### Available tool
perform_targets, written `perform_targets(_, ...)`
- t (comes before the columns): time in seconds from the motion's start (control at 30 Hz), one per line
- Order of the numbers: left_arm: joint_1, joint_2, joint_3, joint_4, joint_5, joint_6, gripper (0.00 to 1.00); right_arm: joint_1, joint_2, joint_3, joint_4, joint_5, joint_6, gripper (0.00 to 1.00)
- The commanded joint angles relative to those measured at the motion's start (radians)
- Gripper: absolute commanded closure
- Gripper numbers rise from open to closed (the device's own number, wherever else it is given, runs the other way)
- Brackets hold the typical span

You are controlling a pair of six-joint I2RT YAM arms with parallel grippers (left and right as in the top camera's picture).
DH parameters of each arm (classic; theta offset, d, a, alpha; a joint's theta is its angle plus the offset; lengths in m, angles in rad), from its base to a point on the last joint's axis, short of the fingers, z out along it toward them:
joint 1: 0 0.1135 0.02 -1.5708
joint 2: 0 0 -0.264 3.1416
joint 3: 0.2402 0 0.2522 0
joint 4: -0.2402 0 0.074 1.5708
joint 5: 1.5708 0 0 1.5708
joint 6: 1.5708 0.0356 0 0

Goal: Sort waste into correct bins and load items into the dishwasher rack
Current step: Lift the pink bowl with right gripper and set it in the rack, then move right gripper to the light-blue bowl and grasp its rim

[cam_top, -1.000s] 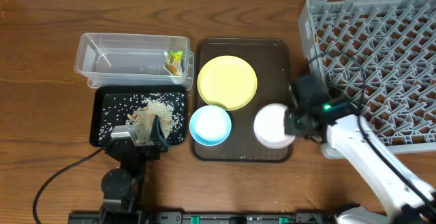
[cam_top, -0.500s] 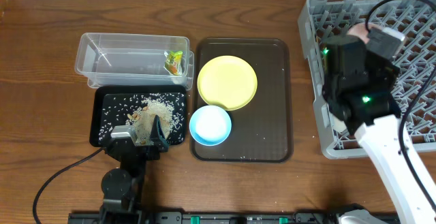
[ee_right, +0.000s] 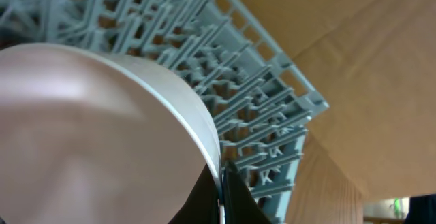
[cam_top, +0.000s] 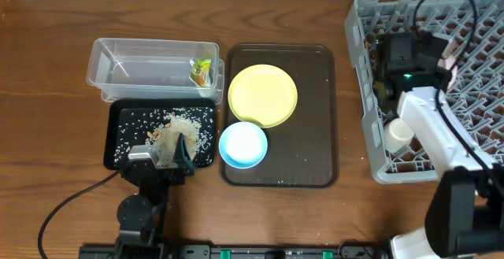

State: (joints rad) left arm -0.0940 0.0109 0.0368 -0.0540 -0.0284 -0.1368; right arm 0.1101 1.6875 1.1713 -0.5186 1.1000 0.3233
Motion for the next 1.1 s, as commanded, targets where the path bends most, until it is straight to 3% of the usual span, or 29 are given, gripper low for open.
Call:
perform_targets(0.0,0.004,-0.007,-0.033,-0.016,0.002,0.005,0.05,0.041,0.043,0.003,0.006,-0.001,-0.068,0.99)
perform_targets(0.3,0.004,-0.007,-0.033,-0.016,0.002,0.005,0.05,0.150,0.063,0.003,-0.099,0.010,-0.075,0.99)
perform_targets(0.4,0.004,-0.007,-0.033,-0.016,0.002,0.005,0.05,0.173,0.059,0.003,-0.163,0.010,-0.014,0.99)
perform_targets(0.47,0.004,-0.007,-0.033,-0.016,0.002,0.005,0.05,0.188,0.050,0.003,-0.192,0.010,0.026,0.91)
perform_targets(0.57,0.004,-0.007,-0.033,-0.016,0.002,0.005,0.05,0.221,0.014,0.003,-0.217,0.006,0.032,0.62)
perform_targets(0.6,0.004,-0.007,-0.033,-0.016,0.002,0.005,0.05,0.233,-0.002,0.003,-0.224,0.000,0.032,0.56)
perform_targets(0.7,0.004,-0.007,-0.033,-0.016,0.002,0.005,0.05,0.278,-0.067,0.003,-0.242,-0.069,0.032,0.49)
perform_targets(0.77,0.004,-0.007,-0.033,-0.016,0.002,0.005,0.05,0.310,-0.114,0.003,-0.242,-0.208,0.032,0.49)
perform_targets(0.9,0.004,-0.007,-0.033,-0.016,0.002,0.005,0.05,0.369,-0.187,0.003,-0.232,-0.686,0.032,0.50)
perform_targets(1.07,0.004,-0.007,-0.033,-0.016,0.002,0.005,0.05,0.419,-0.172,0.002,-0.179,-1.201,0.047,0.51)
